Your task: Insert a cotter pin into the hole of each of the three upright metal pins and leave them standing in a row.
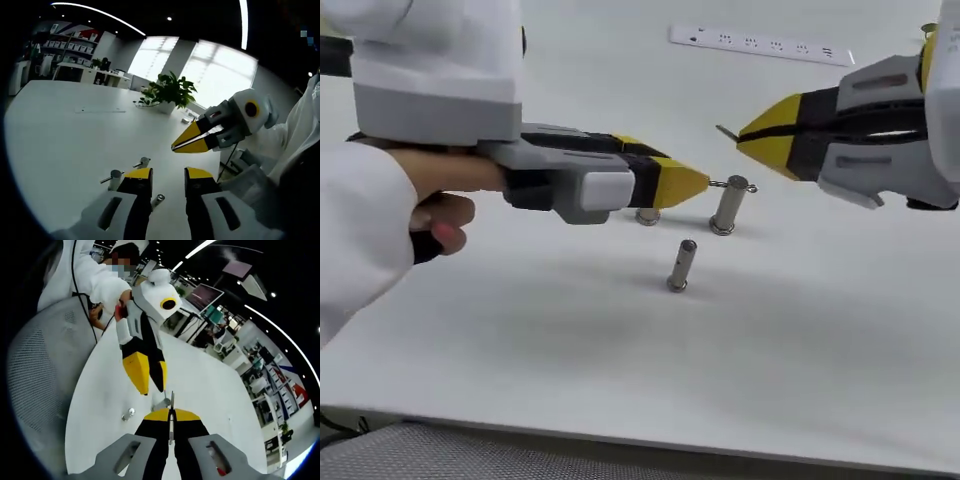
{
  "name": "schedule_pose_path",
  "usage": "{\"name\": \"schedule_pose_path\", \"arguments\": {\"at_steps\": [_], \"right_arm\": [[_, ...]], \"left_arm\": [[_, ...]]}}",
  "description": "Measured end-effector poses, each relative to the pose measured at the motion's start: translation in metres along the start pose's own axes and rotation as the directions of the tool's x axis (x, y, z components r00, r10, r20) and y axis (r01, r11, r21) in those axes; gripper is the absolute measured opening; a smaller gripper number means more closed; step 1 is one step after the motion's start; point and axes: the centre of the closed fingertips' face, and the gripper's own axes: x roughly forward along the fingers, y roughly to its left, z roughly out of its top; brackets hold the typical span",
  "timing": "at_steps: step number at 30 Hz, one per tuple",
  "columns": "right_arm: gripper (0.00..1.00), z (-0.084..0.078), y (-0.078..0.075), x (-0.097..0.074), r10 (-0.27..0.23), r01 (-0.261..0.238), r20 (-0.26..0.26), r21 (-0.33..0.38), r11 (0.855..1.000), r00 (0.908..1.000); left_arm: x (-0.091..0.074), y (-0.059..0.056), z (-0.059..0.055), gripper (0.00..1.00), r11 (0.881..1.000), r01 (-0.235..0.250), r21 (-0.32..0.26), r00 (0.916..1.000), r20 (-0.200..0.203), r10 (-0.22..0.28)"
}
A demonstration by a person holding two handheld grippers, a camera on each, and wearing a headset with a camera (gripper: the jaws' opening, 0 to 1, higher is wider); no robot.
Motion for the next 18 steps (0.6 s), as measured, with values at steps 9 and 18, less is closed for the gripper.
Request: {"name": "schedule_pose_path", "arguments": {"at_steps": [9, 18], "right_arm": [[0.0, 0.005, 0.012, 0.007, 0.014, -0.014, 0.008, -0.017, 1.0, 0.9999], [0.0, 0.004, 0.017, 0.006, 0.02, -0.02, 0.005, -0.034, 0.999, 0.9998]], "left_arm": [[0.01, -0.003, 0.007, 0.12, 1.0, 0.019, -0.012, 0.9995, 0.025, -0.018], [0.012, -0.001, 0.004, 0.04, 0.999, 0.027, -0.027, 0.9995, 0.016, -0.027]]}}
